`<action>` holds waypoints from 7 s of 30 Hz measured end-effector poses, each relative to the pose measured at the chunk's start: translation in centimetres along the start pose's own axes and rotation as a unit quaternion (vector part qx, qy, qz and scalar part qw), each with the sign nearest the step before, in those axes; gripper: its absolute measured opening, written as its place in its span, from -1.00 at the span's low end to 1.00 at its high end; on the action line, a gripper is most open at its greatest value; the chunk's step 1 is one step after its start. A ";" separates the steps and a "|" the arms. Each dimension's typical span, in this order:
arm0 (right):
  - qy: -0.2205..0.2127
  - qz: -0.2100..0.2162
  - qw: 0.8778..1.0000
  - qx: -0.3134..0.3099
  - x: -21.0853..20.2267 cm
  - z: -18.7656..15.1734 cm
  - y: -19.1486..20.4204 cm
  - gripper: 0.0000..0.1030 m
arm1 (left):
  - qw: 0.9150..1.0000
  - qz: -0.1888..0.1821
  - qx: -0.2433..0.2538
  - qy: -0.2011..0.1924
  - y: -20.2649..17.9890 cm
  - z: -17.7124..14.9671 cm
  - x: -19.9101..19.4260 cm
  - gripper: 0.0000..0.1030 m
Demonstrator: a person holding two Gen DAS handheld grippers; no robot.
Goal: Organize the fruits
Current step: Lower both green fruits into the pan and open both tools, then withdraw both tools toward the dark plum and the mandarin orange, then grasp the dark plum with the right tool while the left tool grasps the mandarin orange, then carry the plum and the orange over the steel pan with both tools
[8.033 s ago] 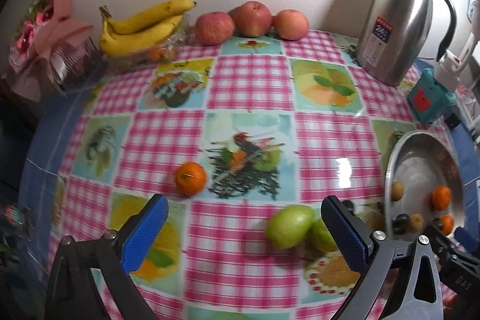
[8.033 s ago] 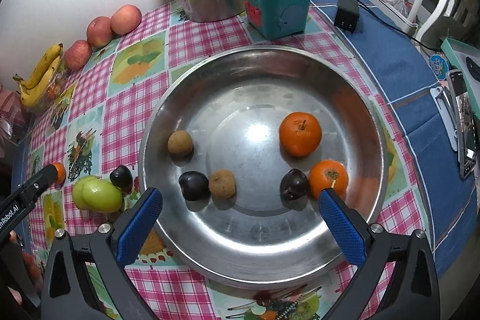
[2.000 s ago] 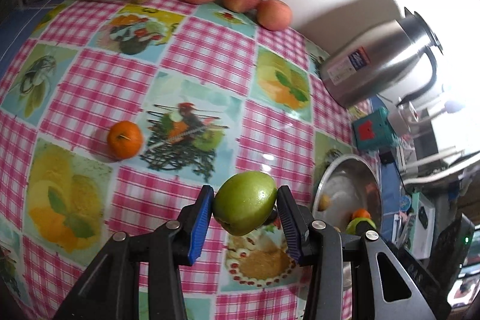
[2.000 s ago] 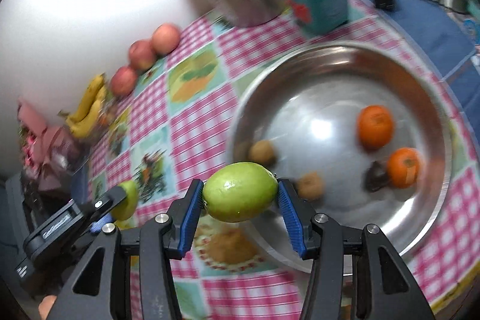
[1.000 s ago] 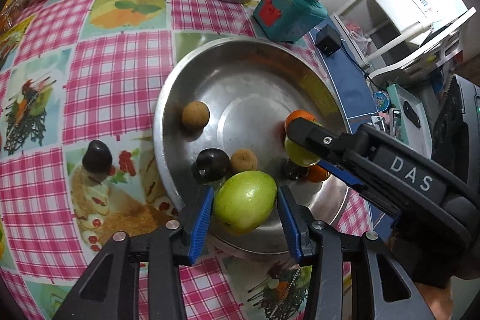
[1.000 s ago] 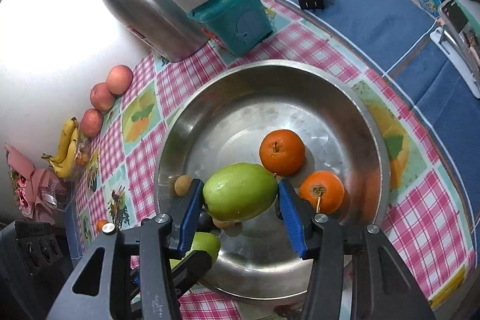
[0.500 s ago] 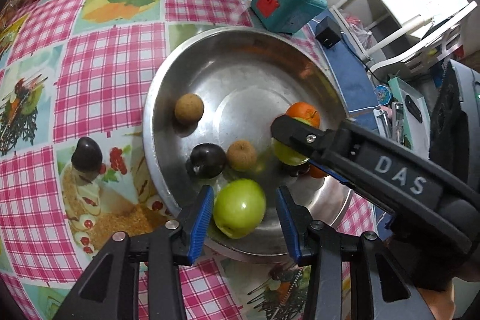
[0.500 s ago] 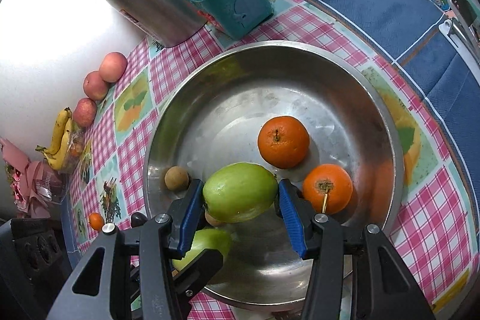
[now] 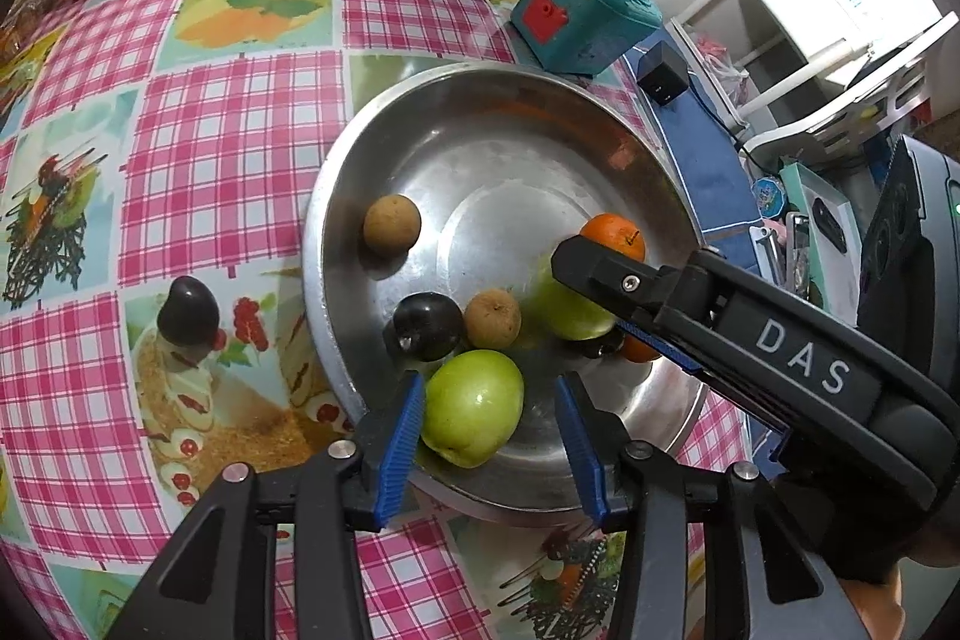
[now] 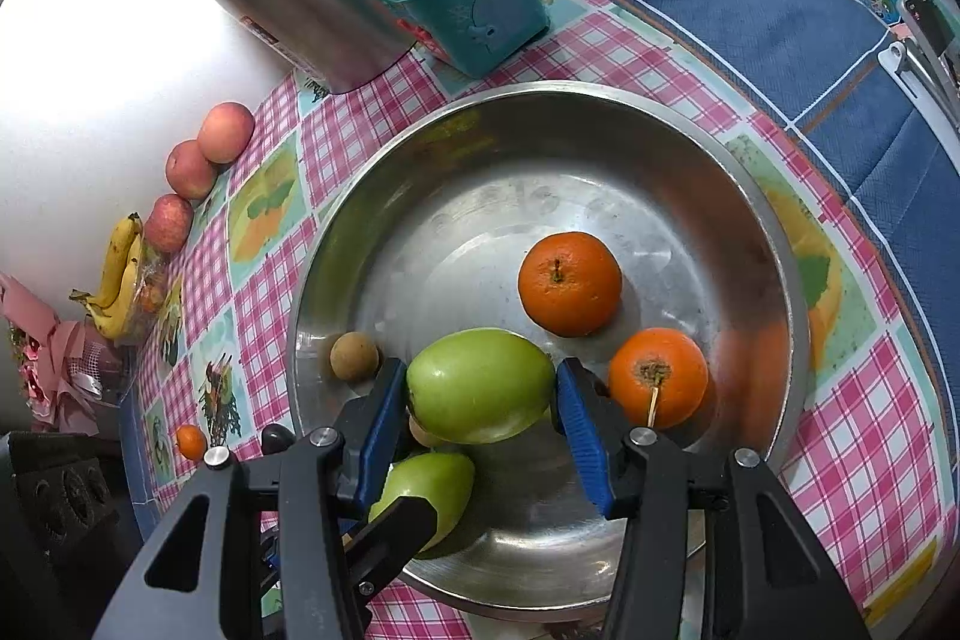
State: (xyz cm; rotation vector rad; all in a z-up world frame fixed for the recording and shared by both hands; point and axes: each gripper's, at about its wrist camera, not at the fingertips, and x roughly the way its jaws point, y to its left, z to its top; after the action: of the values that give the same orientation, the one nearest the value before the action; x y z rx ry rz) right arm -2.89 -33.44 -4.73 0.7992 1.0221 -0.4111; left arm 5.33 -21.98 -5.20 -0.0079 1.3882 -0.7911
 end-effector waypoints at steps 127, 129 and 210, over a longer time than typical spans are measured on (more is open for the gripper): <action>-0.014 -0.028 0.950 -0.310 4.2 -7.5 17.6 0.99 | 0.933 0.288 -0.137 -0.167 22.7 -0.5 -16.4 1.00; -0.014 -0.033 0.947 -0.319 4.6 -7.6 17.9 0.99 | 0.936 0.281 -0.131 -0.166 22.4 -0.3 -15.9 1.00; -0.016 -0.059 0.963 -0.261 1.2 -4.5 13.0 -0.45 | 0.972 0.166 -0.058 -0.154 13.2 1.9 -12.6 -0.23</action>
State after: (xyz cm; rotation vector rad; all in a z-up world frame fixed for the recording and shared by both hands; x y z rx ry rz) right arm 3.41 -21.44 -1.90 0.2585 1.0866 -0.2350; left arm 13.79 -6.60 0.24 0.0105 1.0993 -0.4088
